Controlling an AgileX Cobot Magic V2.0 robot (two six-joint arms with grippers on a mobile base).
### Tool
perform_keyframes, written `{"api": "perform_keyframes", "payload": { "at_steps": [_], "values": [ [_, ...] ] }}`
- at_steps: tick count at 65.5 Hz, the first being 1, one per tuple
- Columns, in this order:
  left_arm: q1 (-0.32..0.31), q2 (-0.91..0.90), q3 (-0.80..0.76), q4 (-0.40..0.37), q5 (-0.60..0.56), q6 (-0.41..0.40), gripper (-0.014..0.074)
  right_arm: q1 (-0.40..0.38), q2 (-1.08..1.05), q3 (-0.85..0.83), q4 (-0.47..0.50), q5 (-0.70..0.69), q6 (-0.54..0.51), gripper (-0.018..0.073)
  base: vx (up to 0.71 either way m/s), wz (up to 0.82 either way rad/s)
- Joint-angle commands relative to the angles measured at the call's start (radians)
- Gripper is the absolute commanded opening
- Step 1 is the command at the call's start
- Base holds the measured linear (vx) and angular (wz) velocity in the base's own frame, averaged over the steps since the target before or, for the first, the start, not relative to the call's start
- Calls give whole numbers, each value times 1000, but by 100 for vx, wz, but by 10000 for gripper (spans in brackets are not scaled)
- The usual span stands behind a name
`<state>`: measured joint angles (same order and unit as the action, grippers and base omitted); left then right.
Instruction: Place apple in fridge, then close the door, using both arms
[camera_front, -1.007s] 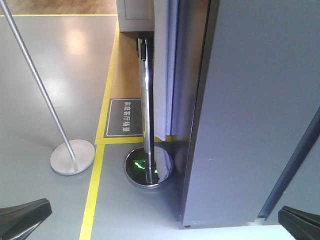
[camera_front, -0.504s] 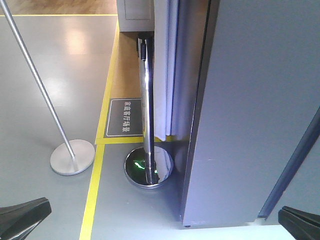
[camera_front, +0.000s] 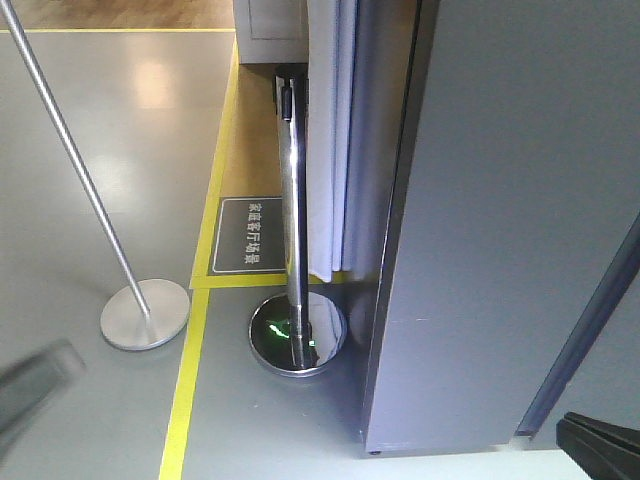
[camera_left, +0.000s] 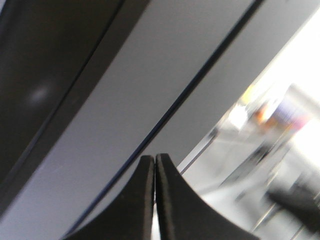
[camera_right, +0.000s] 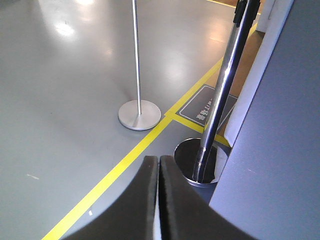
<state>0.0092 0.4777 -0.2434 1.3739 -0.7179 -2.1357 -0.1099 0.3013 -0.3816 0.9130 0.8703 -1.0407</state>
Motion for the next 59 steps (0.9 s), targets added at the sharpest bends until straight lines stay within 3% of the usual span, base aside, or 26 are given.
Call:
{"api": "perform_keyframes", "payload": {
  "at_steps": [1,18,22,32,39,48,54,59],
  "values": [
    [1,4,-27,-216,0,-16,-8,1,10,-22,46,-32,-6,-2,0,0],
    [-3,4,-3,-442,-3,-12,-8,1,10,-22,46,-32,-6,-2,0,0],
    [-3,4,15,-471,21,59,-8,1,10,-22,47,-32,-6,-2,0,0],
    [-21,2,84,-511,33,557,-8,1,10,-22,46,-30,-6,-2,0,0],
    [-35,2,114,-619,33,915,-8,1,10,-22,46,-29,-6,-2,0,0],
    [-35,2,129,-801,227,1339,-8,1,10,-22,46,-29,-6,-2,0,0],
    [-41,2,129,-943,381,1476,-8,1,10,-22,46,-28,-6,-2,0,0],
    [-55,2,129,-1012,498,1550,-8,1,10,-22,46,-28,-6,-2,0,0]
  ]
}}
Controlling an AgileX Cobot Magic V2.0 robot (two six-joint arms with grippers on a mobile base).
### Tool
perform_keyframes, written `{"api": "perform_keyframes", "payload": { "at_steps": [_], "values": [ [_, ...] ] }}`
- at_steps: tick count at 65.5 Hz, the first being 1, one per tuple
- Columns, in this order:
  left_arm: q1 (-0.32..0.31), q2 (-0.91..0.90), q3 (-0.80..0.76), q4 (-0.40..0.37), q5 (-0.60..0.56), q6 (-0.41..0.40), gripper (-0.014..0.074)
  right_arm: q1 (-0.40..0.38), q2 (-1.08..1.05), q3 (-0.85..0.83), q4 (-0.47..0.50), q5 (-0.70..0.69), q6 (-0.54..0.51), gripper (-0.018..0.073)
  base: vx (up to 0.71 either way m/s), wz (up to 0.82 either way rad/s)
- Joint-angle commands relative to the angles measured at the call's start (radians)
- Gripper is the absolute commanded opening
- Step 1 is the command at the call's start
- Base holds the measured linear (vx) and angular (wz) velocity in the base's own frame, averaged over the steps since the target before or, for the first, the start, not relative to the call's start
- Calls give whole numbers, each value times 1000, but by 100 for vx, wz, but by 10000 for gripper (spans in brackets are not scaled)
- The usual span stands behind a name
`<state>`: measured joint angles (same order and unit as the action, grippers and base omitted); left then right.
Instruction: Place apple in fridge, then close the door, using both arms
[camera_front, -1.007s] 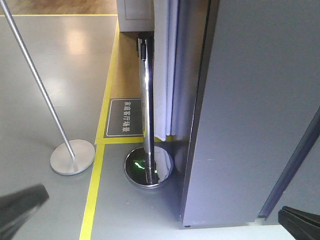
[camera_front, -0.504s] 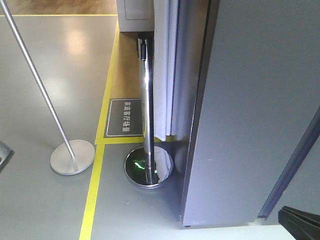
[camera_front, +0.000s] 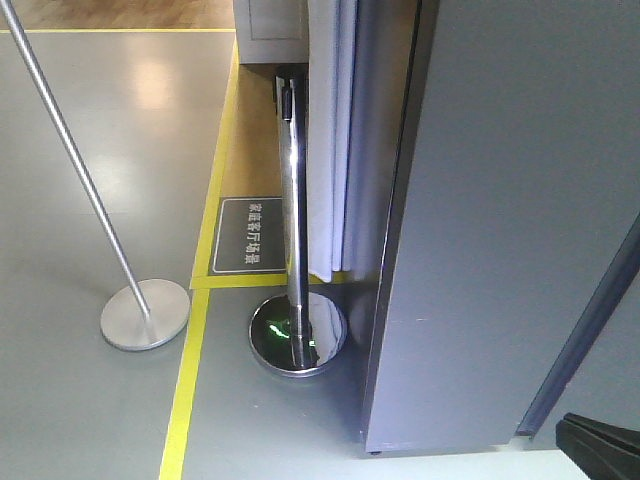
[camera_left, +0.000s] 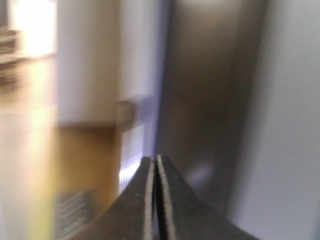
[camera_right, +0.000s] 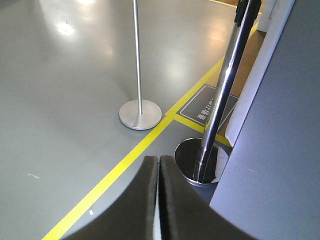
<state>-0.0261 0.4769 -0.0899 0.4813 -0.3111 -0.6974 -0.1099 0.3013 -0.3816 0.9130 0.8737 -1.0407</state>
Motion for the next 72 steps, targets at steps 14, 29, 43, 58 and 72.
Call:
{"api": "perform_keyframes", "payload": {
  "at_steps": [14,29,43,58,72],
  "values": [
    [-57,3,-16,-122,254,119,-8,1,10,-22,46,-31,-6,-2,0,0],
    [-57,-93,131,-119,87,137,-8,1,10,-22,46,-12,-6,-2,0,0],
    [-57,-320,133,-114,303,174,-8,1,10,-22,46,-9,-6,-2,0,0],
    [-57,-513,133,-94,508,178,-8,1,10,-22,46,-10,-6,-2,0,0],
    [-33,-505,133,-44,499,178,-8,1,10,-22,46,-10,-6,-2,0,0]
  ]
}}
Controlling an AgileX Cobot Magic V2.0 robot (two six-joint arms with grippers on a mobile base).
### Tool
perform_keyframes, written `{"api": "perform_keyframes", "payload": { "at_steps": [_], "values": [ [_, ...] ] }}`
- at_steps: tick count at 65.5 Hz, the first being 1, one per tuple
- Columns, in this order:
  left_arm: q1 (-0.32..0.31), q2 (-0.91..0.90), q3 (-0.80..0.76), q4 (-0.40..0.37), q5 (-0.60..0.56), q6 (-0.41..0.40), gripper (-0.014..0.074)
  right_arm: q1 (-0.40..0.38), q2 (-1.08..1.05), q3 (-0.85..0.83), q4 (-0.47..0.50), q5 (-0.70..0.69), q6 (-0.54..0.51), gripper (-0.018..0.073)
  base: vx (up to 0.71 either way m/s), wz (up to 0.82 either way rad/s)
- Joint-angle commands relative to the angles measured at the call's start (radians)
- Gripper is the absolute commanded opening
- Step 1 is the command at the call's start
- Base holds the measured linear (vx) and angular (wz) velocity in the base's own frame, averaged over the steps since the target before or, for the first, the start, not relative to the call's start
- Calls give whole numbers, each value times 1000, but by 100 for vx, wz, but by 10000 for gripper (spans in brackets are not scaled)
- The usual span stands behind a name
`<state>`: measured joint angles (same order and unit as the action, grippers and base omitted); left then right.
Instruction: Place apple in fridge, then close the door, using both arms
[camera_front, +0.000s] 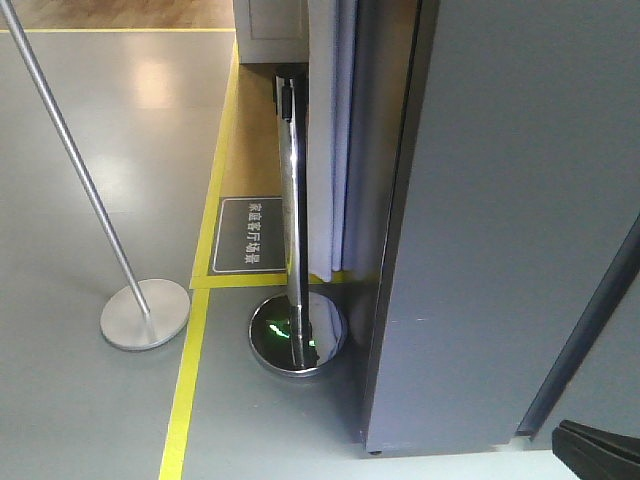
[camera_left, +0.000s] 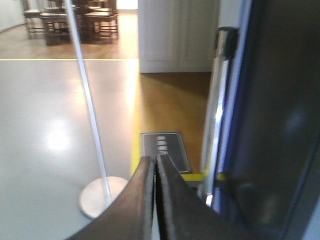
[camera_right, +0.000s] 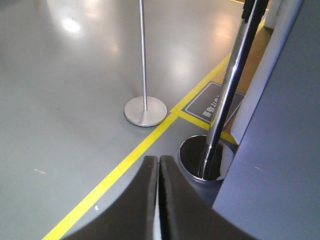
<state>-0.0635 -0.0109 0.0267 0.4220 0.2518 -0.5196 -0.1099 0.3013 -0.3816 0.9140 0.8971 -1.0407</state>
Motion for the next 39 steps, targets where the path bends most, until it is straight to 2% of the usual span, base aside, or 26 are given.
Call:
{"api": "perform_keyframes", "payload": {
  "at_steps": [1,39],
  "values": [
    [4,-17,16,15,-64,1,-8,1,10,-22,45,-33,-6,-2,0,0],
    [4,-16,15,15,-58,1,-8,1,10,-22,45,-33,-6,-2,0,0]
  ]
}}
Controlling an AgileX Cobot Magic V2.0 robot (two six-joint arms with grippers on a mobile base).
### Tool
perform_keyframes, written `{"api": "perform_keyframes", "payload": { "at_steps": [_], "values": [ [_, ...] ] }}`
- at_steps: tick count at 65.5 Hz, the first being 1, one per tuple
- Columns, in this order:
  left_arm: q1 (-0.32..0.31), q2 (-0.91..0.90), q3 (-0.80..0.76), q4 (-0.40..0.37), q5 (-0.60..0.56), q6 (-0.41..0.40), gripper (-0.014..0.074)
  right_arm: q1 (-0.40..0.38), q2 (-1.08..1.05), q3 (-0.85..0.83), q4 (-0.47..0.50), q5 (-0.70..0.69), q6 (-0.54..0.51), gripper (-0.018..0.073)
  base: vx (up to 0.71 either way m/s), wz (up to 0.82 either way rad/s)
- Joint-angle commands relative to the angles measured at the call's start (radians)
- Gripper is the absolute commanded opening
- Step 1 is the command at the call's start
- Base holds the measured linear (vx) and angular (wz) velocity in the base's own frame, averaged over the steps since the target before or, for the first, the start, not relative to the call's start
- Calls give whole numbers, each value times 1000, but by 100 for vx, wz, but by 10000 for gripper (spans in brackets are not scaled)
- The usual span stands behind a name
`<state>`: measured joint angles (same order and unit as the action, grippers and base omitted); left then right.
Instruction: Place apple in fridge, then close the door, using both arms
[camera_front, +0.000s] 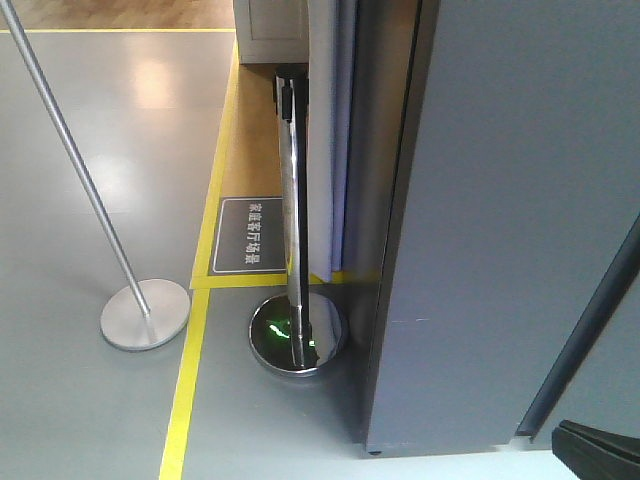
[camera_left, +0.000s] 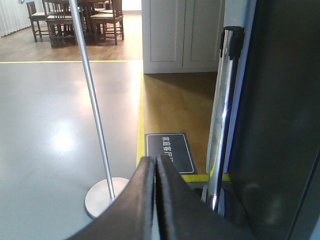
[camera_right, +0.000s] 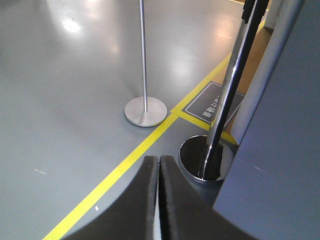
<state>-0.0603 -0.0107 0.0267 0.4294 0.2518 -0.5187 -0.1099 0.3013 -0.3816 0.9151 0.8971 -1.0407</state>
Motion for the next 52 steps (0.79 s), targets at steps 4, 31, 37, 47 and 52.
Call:
{"api": "perform_keyframes", "payload": {
  "at_steps": [4,31,37,47,52],
  "values": [
    [1,-17,15,8,-58,0,-8,1,10,-22,44,-33,-6,-2,0,0],
    [1,-17,15,8,-58,0,-8,1,10,-22,44,-33,-6,-2,0,0],
    [1,-17,15,8,-57,0,-8,11,4,-22,41,-43,-7,-2,0,0],
    [1,-17,15,9,-57,0,-8,43,-41,5,-56,-226,68,-2,0,0],
    [1,-17,15,9,-57,0,-8,42,-78,46,-102,-398,200,-2,0,0]
  ]
}}
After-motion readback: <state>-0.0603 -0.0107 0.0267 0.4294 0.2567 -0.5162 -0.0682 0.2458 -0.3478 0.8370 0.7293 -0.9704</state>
